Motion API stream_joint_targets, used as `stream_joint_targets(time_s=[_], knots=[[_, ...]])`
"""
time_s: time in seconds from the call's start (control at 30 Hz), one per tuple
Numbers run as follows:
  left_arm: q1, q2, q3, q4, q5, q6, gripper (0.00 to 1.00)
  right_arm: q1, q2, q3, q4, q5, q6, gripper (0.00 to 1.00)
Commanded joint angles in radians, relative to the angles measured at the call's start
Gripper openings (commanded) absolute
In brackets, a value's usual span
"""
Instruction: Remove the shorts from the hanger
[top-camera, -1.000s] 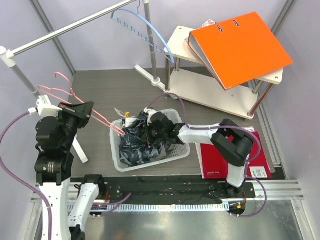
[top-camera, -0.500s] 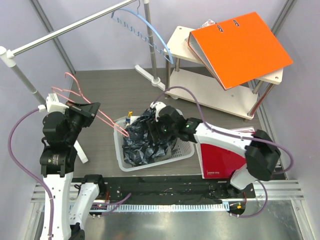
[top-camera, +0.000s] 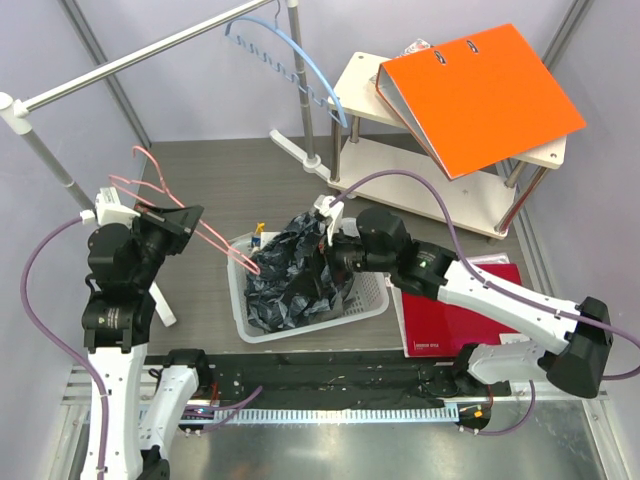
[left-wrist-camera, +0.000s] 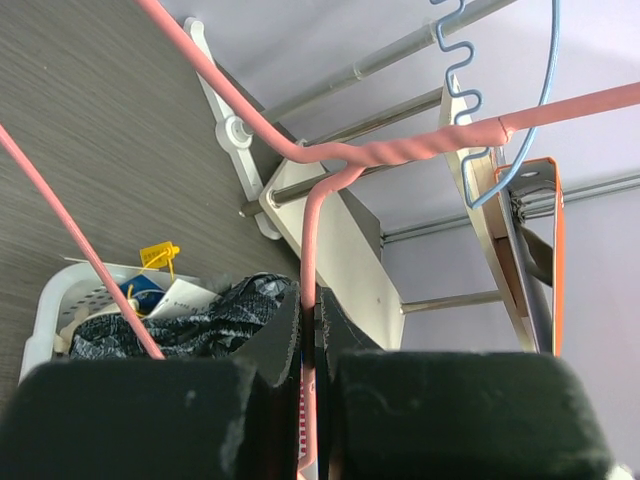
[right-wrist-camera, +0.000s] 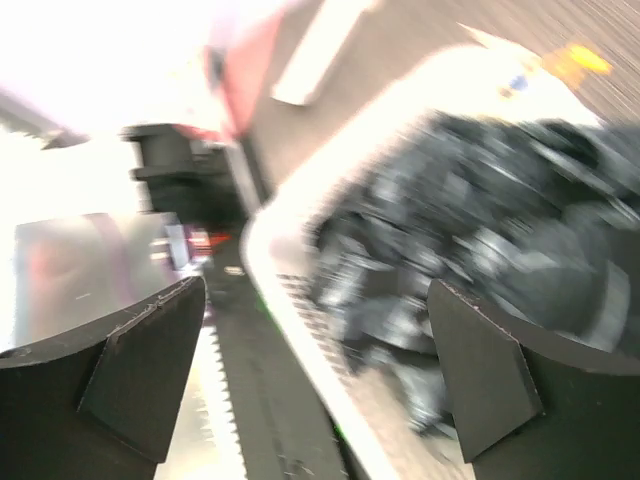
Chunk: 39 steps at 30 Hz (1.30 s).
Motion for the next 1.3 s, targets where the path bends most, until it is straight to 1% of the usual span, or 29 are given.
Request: stream_joint_targets(time_s=[0.0, 0.07, 0.1, 0.17, 0.2, 0.27, 0.3, 0.33, 0.4, 0.43, 0.5, 0.6, 0.83, 0.93, 0.97, 1.0, 1.03, 1.07, 1.13, 1.27], knots=[[0.001, -0.007, 0.002, 0.058, 0.027, -0.011, 0.0, 0.057, -0.012, 0.081, 0.141, -0.115, -0.003, 0.98], [0.001, -0.007, -0.007, 0.07, 0.03, -0.024, 0.0, 0.109, 0.014, 0.122, 0.145, -0.051, -0.026, 0.97], [0.001, -0.01, -0.013, 0.075, 0.038, -0.043, 0.0, 0.134, 0.041, 0.139, 0.145, 0.039, -0.04, 0.96], [0.001, -0.014, -0.03, 0.089, 0.042, -0.061, 0.0, 0.186, 0.07, 0.168, 0.164, 0.114, -0.081, 0.92], [0.002, -0.014, -0.036, 0.095, 0.044, -0.084, 0.0, 0.197, 0.096, 0.17, 0.212, 0.175, -0.093, 0.89], [0.001, -0.015, -0.05, 0.098, 0.048, -0.107, 0.0, 0.217, 0.119, 0.173, 0.257, 0.25, -0.116, 0.84], [0.001, -0.014, -0.054, 0.101, 0.053, -0.116, 0.0, 0.228, 0.133, 0.173, 0.291, 0.288, -0.139, 0.8], [0.001, -0.014, -0.059, 0.103, 0.062, -0.13, 0.0, 0.234, 0.156, 0.173, 0.303, 0.368, -0.15, 0.78], [0.001, -0.014, -0.07, 0.106, 0.073, -0.144, 0.0, 0.235, 0.179, 0.185, 0.32, 0.408, -0.172, 0.69], [0.001, -0.015, -0.074, 0.115, 0.076, -0.161, 0.0, 0.237, 0.198, 0.188, 0.325, 0.433, -0.176, 0.65], [0.001, -0.021, -0.088, 0.127, 0.09, -0.176, 0.0, 0.237, 0.207, 0.179, 0.351, 0.444, -0.176, 0.58], [0.001, -0.021, -0.096, 0.14, 0.102, -0.19, 0.0, 0.238, 0.201, 0.141, 0.391, 0.457, -0.184, 0.55], [0.001, -0.02, -0.107, 0.146, 0.107, -0.192, 0.0, 0.238, 0.152, 0.098, 0.397, 0.488, -0.219, 0.53], [0.001, -0.017, -0.113, 0.164, 0.116, -0.207, 0.0, 0.238, 0.15, 0.092, 0.409, 0.465, -0.215, 0.43], [0.001, -0.015, -0.114, 0.169, 0.121, -0.208, 0.0, 0.238, 0.152, 0.092, 0.42, 0.45, -0.209, 0.3], [-0.001, -0.014, -0.114, 0.17, 0.128, -0.21, 0.0, 0.237, 0.159, 0.093, 0.426, 0.43, -0.203, 0.24], [0.001, -0.012, -0.114, 0.166, 0.128, -0.21, 0.0, 0.237, 0.164, 0.093, 0.431, 0.422, -0.196, 0.21], [0.001, -0.014, -0.114, 0.167, 0.128, -0.21, 0.0, 0.238, 0.169, 0.098, 0.434, 0.416, -0.189, 0.11], [0.001, -0.017, -0.116, 0.163, 0.128, -0.21, 0.0, 0.238, 0.176, 0.104, 0.441, 0.407, -0.181, 0.02], [0.001, -0.023, -0.111, 0.152, 0.124, -0.199, 0.0, 0.24, 0.164, 0.099, 0.449, 0.407, -0.181, 0.01]])
